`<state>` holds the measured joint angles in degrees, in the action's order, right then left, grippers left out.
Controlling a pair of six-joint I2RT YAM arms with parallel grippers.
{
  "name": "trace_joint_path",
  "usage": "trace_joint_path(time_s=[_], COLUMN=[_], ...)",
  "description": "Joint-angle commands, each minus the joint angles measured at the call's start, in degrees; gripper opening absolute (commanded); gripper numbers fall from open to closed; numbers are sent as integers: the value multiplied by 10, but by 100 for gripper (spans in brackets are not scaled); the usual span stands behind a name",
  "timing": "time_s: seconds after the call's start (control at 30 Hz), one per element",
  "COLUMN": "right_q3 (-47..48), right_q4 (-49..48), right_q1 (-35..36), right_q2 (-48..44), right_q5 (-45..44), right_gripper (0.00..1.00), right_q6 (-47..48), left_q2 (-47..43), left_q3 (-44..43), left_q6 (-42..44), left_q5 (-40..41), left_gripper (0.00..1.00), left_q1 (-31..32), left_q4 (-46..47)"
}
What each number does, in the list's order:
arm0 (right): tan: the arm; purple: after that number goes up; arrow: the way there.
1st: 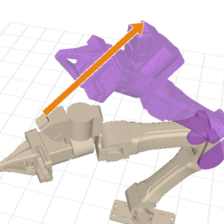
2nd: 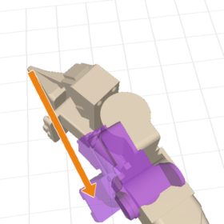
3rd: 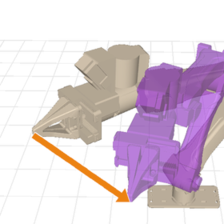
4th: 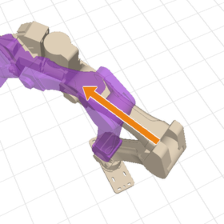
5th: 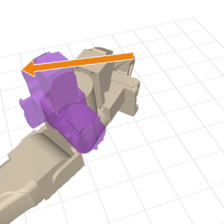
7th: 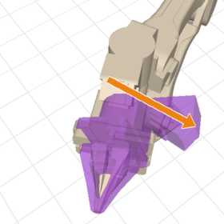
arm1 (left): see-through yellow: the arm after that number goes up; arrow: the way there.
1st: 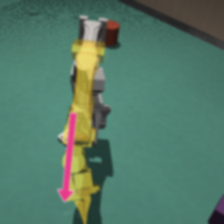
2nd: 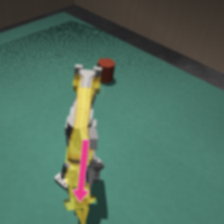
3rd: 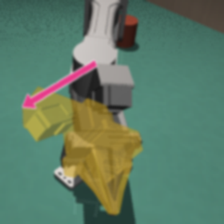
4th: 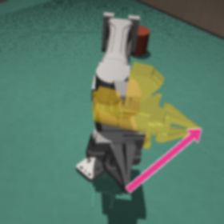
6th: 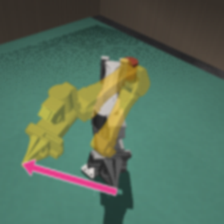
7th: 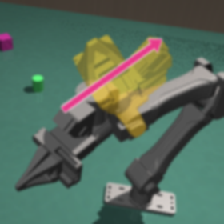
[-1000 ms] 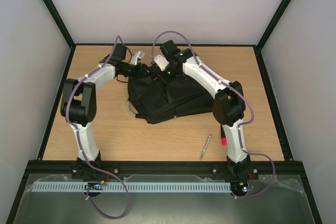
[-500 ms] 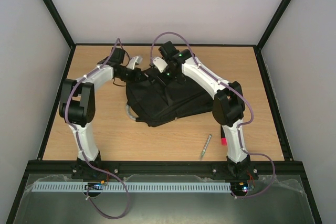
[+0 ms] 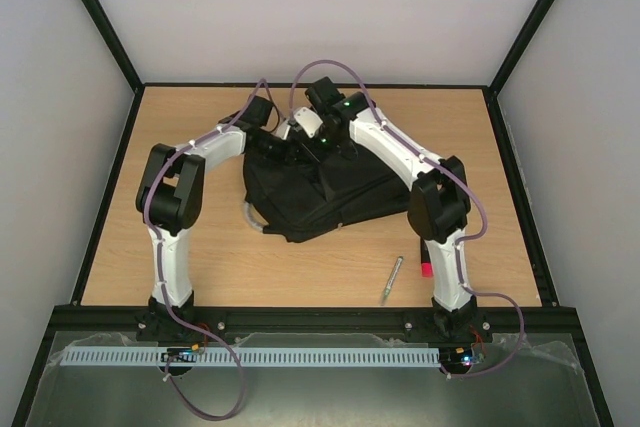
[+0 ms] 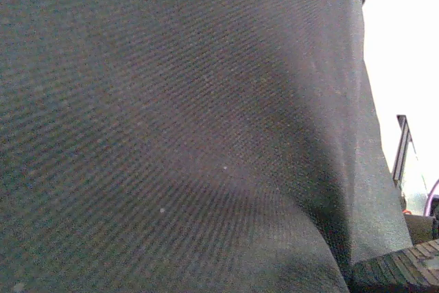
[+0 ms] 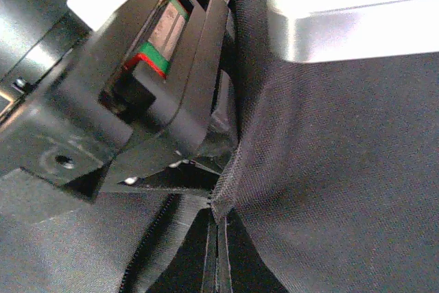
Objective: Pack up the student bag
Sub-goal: Place the stationery in the student bag.
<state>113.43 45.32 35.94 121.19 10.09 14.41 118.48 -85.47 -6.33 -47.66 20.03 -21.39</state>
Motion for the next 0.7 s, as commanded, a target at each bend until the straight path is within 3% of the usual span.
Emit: trace_joint_path(time_s=[0.0,0.17,0.33,0.57,0.67], right_q3=[-14,-31,-45,-46,-81], right_q4=[9,10,13,35,33], right_q1=[13,13,10,3,4], right_q2=[-17,-16,-22,-58,-101], right_q5=[33,23,26,57,44], right_gripper=[1,1,10,38,47], right_q6=[9,15,22,44,74], left_q2=[-9,-15,-49,-104,-139], left_q3=[-2,4,18,53,77], left_q6=[-3,35,92,194,200], left_q5=[-103,-68,-53,-42,37], left_gripper=[12,15,19,28,32], left_q1=[28,8,-29,-67,-69], left_q4=[72,24,-52,-170,-172])
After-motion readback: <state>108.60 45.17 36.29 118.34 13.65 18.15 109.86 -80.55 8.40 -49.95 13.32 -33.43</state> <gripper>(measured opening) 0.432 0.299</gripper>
